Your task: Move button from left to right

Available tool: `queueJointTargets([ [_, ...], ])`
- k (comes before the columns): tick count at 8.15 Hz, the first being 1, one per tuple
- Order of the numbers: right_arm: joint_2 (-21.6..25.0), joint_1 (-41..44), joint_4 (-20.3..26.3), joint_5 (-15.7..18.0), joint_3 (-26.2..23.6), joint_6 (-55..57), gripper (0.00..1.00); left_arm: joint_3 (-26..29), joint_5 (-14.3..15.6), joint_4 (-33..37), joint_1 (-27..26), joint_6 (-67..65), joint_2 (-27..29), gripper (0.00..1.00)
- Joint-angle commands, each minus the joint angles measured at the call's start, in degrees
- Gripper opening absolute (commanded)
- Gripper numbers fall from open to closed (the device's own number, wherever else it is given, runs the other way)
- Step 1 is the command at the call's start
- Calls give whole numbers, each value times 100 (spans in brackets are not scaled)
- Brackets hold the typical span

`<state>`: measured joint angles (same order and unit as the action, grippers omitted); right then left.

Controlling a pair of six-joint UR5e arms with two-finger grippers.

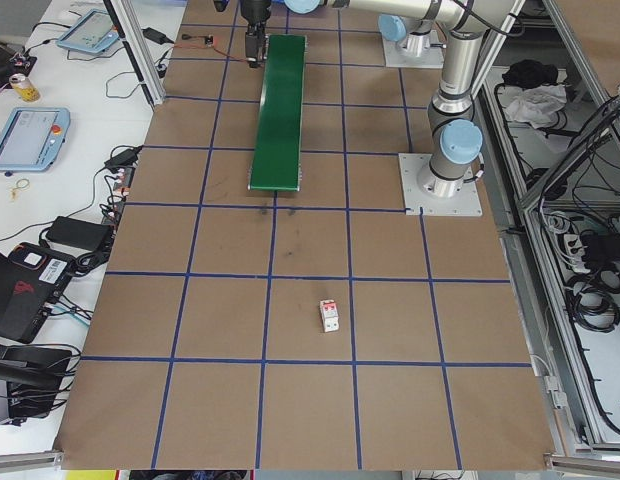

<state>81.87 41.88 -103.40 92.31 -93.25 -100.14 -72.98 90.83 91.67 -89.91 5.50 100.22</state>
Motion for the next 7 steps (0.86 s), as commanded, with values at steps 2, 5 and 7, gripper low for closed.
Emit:
queueJointTargets([
  [2,1136,1203,1574,33,70,3806,100,-6,13,0,9,3,-3,100],
  [5,1340,2856,2376,-2,386,6517,100,-6,13,0,9,65,-3,100],
  [7,1419,3674,2587,-45,396,7670,100,-15,-13,0,157,239,-3,100],
])
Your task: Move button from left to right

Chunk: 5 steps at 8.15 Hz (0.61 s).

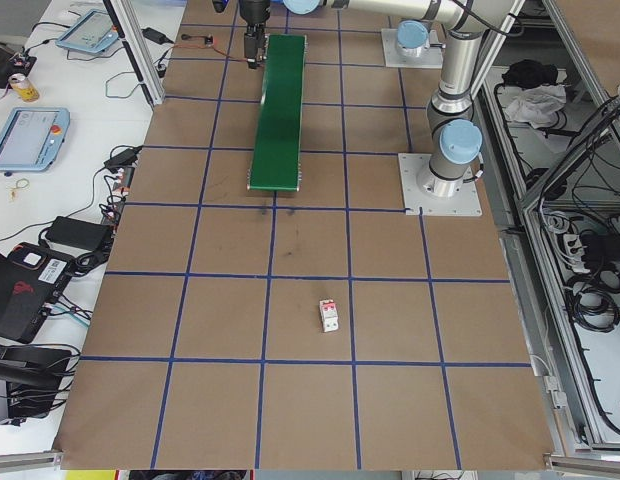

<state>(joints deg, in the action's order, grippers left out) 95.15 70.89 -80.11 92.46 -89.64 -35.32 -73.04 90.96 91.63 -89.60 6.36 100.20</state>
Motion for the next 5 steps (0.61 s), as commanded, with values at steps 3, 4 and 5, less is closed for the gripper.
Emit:
queueJointTargets([
  [3,22,1970,172,18,25,2790,100,-17,-52,4,224,181,0,100],
  [4,4,2008,163,1,25,2829,100,-17,-43,4,224,181,-9,100],
  [5,-5,2008,162,9,25,2829,100,-17,-43,4,224,181,-9,100],
])
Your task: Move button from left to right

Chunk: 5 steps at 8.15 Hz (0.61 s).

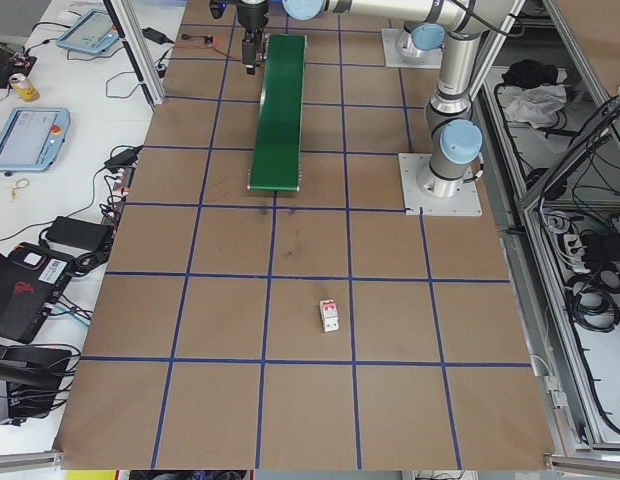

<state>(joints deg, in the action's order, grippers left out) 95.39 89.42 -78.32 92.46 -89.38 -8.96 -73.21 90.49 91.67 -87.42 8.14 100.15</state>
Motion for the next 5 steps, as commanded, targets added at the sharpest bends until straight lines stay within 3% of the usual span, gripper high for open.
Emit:
queueJointTargets([
  [1,-29,154,-17,9,0,193,100,0,4,0,6,3,-4,100],
  [5,-29,181,-131,27,0,307,100,0,13,0,6,-6,-4,100],
])
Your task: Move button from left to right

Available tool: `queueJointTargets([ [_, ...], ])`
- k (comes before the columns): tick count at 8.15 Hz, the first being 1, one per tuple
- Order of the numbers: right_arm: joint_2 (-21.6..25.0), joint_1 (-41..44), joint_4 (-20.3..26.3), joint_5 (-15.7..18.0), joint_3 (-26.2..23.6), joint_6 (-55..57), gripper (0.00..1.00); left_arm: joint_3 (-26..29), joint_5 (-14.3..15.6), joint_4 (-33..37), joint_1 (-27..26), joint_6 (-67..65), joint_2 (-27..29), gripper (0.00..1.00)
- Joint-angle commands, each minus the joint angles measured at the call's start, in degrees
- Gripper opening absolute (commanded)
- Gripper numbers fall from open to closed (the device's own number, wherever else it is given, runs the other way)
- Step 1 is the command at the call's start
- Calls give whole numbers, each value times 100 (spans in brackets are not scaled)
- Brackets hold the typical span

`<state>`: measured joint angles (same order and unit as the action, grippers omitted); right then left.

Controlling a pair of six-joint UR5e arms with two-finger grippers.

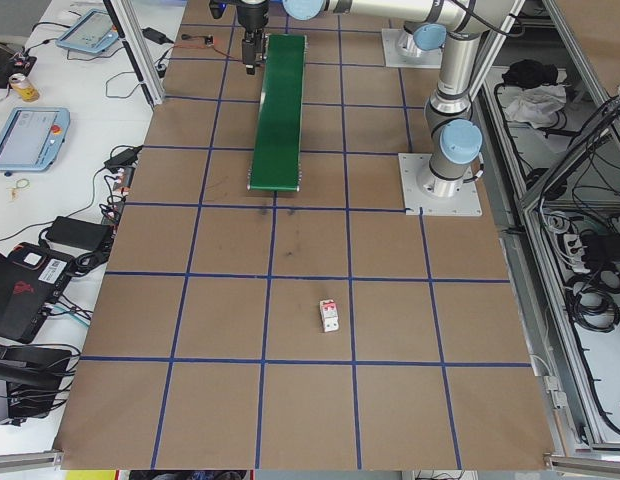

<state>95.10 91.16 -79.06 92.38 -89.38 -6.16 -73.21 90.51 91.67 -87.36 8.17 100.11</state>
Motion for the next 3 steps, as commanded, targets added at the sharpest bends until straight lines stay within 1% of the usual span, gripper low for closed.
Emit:
queueJointTargets([
  [1,-9,-2,-57,35,0,27,100,0,11,0,0,0,0,100],
  [3,-9,-2,-57,61,0,10,100,0,2,0,0,0,0,100],
])
